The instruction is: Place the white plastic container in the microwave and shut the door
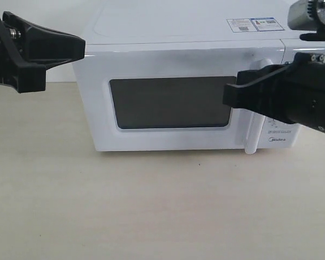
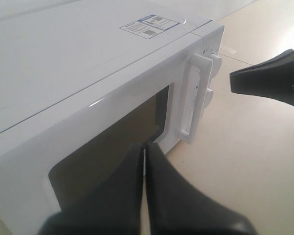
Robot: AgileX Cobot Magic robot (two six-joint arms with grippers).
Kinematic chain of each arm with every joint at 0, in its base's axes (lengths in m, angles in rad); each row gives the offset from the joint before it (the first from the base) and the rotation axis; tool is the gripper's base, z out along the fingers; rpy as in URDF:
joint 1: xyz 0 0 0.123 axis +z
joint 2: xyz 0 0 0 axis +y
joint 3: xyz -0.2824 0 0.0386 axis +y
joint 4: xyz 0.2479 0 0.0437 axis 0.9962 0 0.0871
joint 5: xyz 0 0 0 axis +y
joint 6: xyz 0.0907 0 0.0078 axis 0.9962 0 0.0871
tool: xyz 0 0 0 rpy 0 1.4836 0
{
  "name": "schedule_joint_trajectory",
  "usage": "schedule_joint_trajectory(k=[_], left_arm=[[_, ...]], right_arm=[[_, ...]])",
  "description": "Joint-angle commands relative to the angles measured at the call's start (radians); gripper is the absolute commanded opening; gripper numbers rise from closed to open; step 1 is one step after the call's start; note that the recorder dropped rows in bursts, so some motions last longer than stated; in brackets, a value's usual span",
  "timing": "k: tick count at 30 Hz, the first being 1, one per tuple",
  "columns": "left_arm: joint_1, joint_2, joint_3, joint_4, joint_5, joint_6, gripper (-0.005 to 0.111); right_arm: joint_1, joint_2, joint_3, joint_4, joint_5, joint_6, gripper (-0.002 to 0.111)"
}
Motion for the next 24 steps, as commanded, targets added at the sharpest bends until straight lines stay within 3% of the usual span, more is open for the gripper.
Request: schedule_joint_trajectory(k=[1, 8, 24], left_arm=[[-0.003, -0.004, 0.003, 0.000, -0.001, -0.008, 0.004], [-0.003, -0.004, 0.003, 0.000, -0.001, -0.008, 0.004], [-0.003, -0.004, 0.003, 0.000, -0.003, -0.008, 0.004]], right_arm=[[-0.002, -0.068, 0.032, 0.003, 0.055, -0.010, 0.000], [-0.002, -0.096, 0.035, 0.003, 0.183, -0.007, 0.000], [-0.002, -0.096, 0.035, 0.003, 0.182, -0.007, 0.000]])
